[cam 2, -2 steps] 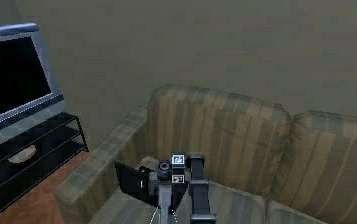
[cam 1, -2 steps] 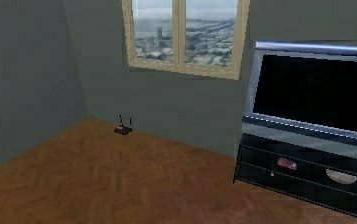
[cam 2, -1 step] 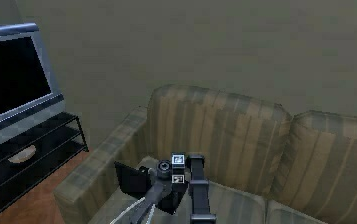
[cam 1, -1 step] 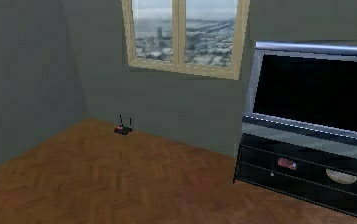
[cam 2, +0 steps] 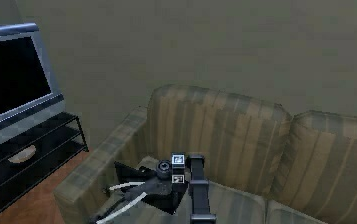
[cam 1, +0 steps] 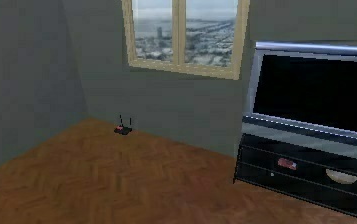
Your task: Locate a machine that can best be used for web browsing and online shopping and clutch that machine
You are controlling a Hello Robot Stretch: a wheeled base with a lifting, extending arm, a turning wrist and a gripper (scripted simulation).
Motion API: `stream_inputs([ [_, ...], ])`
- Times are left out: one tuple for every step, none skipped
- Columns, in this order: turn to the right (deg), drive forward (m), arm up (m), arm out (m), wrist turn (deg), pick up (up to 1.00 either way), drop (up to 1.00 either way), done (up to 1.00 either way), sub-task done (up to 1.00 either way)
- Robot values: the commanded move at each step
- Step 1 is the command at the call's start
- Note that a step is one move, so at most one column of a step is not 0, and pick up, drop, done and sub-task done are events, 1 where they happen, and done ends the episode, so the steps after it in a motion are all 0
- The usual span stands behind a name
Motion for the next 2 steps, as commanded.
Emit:
stream_inputs([
  [0.0, 0.0, 0.0, 0.0, 45.0, 0.0, 0.0, 0.0, 0.0],
  [0.0, 0.0, 0.0, 0.0, 45.0, 0.0, 0.0, 0.0, 0.0],
])
